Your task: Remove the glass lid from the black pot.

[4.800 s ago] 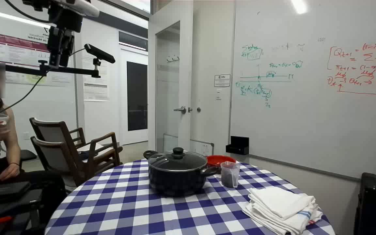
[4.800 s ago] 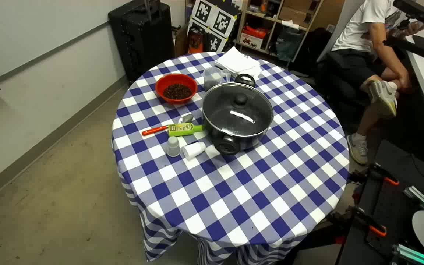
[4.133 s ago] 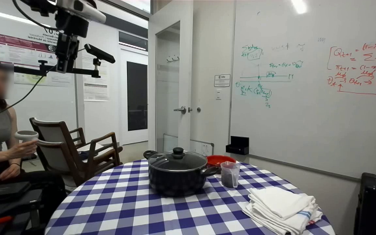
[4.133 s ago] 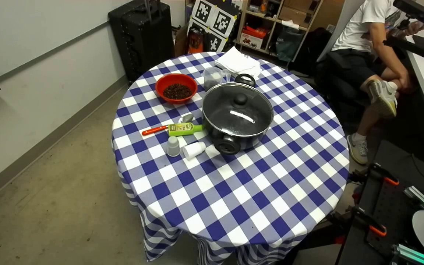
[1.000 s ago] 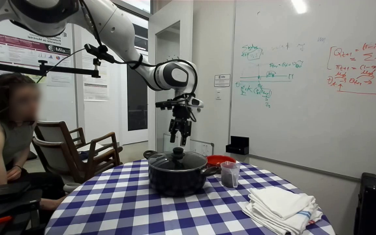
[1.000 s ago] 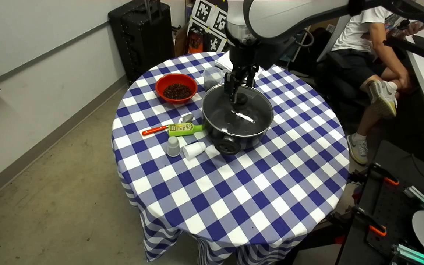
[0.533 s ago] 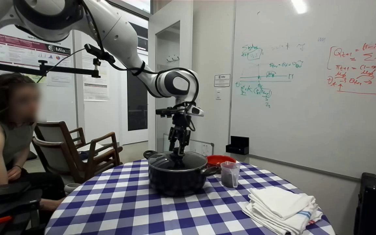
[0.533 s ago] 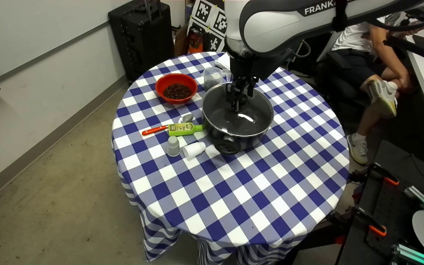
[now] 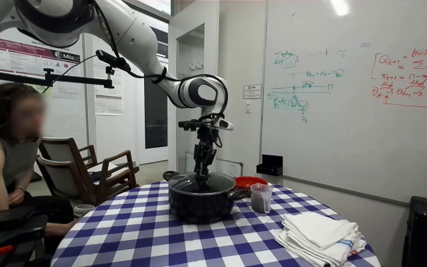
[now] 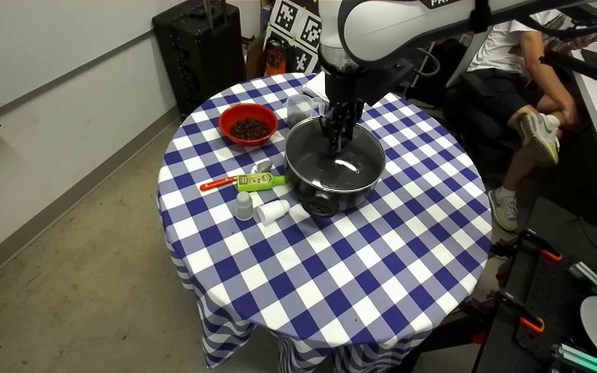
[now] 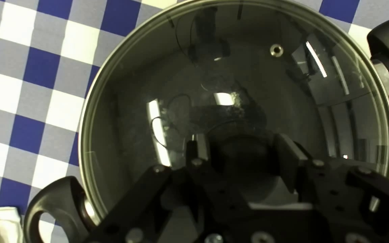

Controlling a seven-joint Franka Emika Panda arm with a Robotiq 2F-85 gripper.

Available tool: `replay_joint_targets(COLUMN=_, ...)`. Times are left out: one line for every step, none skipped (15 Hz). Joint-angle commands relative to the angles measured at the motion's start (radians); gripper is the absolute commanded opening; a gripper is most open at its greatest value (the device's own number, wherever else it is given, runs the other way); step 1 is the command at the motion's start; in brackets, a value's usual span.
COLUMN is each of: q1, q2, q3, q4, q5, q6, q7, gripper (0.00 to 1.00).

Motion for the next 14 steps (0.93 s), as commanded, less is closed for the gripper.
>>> replay_joint_targets(q1=0.000, q2=0.004, q3=-0.006, q4=0.026, q5=0.018, q6=-0.022, q7=0.009, gripper=0.24)
replay_joint_targets(q1=-0.002, q2=-0.001, q3=-0.006, q4=0.022, q5=0.020, q6=-0.020, q7=0.007, gripper=0.24)
replay_joint_targets(q1=-0.005, q2=-0.017, q3=-0.004, q4=0.012, q5=0.023, q6=-0.021, q7=0.002, gripper=0.24)
replay_joint_targets(q1=-0.010, q2=-0.041, q3=-0.001, q4=-0.001, q5=0.029, q6=-0.021, q7=-0.006, gripper=0.24)
replay_joint_targets(q1=-0.016, q2=-0.075, q3=0.001, q4=-0.020, q5=0.035, q6=-0.021, q7=-0.014, gripper=0.24)
replay_joint_targets(q1=-0.028, q2=-0.121, q3=0.006, q4=-0.046, q5=0.047, q6=-0.024, q7=-0.035, gripper=0.24)
replay_joint_targets(q1=-0.039, q2=-0.168, q3=0.011, q4=-0.075, q5=0.058, q6=-0.021, q7=-0.058, gripper=0.24)
replay_joint_targets(q1=-0.049, q2=-0.196, q3=0.015, q4=-0.089, q5=0.069, q6=-0.004, q7=-0.076, gripper=0.24)
replay_joint_targets(q1=-0.055, q2=-0.236, q3=0.013, q4=-0.109, q5=0.071, q6=0.006, q7=-0.095, gripper=0.24)
replay_joint_targets(q1=-0.061, q2=-0.278, q3=0.009, q4=-0.129, q5=0.070, q6=0.005, q7=-0.111, gripper=0.24)
replay_joint_targets(q1=-0.069, q2=-0.323, q3=0.004, q4=-0.149, q5=0.071, q6=0.001, q7=-0.118, gripper=0.24)
replay_joint_targets(q1=-0.078, q2=-0.369, q3=-0.004, q4=-0.174, q5=0.071, q6=-0.002, q7=-0.114, gripper=0.24)
replay_joint_targets(q1=-0.087, q2=-0.414, q3=-0.015, q4=-0.202, q5=0.069, q6=-0.014, q7=-0.097, gripper=0.24)
replay_joint_targets(q1=-0.104, q2=-0.456, q3=-0.021, q4=-0.227, q5=0.081, q6=-0.035, q7=-0.100, gripper=0.24)
